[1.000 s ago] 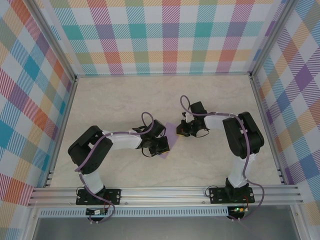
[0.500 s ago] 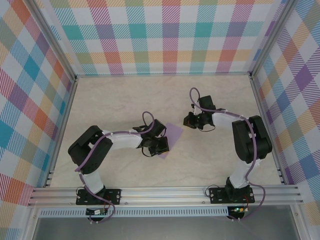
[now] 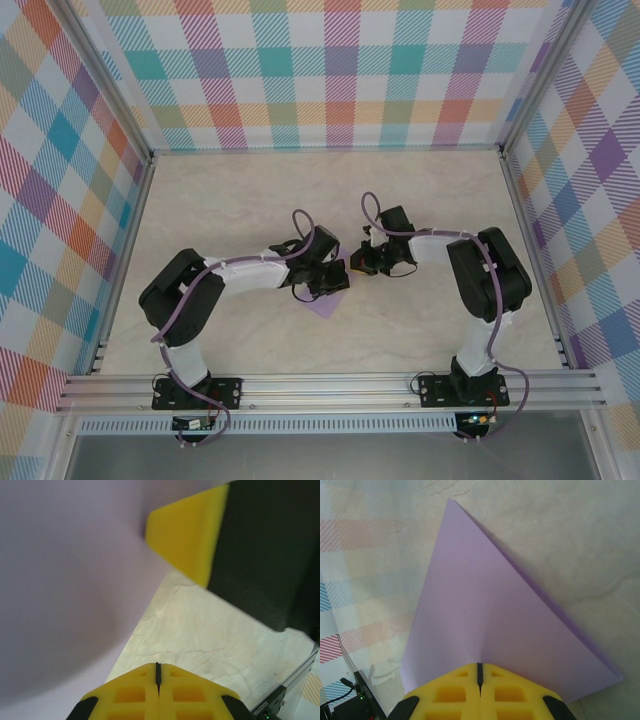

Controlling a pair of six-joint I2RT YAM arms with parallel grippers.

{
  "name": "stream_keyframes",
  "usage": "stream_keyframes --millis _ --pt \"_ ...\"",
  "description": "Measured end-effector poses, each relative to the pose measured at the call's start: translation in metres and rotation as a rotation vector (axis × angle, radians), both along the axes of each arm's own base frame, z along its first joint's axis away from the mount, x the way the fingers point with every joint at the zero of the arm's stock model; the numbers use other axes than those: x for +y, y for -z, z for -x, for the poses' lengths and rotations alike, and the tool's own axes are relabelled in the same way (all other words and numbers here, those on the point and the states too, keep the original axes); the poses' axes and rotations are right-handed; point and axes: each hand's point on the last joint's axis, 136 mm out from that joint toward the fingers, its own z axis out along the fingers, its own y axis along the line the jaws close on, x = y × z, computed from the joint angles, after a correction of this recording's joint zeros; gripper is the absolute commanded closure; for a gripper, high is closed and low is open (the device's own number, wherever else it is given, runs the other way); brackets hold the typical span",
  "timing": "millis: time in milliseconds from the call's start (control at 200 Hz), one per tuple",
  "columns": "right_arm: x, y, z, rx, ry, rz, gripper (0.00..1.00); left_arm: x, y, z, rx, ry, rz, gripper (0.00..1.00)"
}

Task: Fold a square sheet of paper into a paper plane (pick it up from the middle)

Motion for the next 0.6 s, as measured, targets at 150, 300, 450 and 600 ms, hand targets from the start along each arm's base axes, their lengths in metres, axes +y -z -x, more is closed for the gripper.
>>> stream_keyframes --millis 150,300,450,600 --pt "-0.001 0.006 0.002 0.016 -0.002 0.008 1.0 -0.004 0.014 -0.005 0.005 0.002 -0.017 1.0" --pt "-0.001 0.007 0.002 0.016 -0.004 0.01 1.0 -0.003 0.03 -0.005 0.015 0.016 -0.044 1.0" --pt "-0.002 0.007 0.002 0.016 -0.004 0.015 1.0 -0.007 0.029 -0.006 0.003 0.03 -0.022 1.0" --pt "-0.002 0.008 0.002 0.033 -0.005 0.022 1.0 -0.008 0.032 -0.003 0.001 0.042 -0.001 1.0"
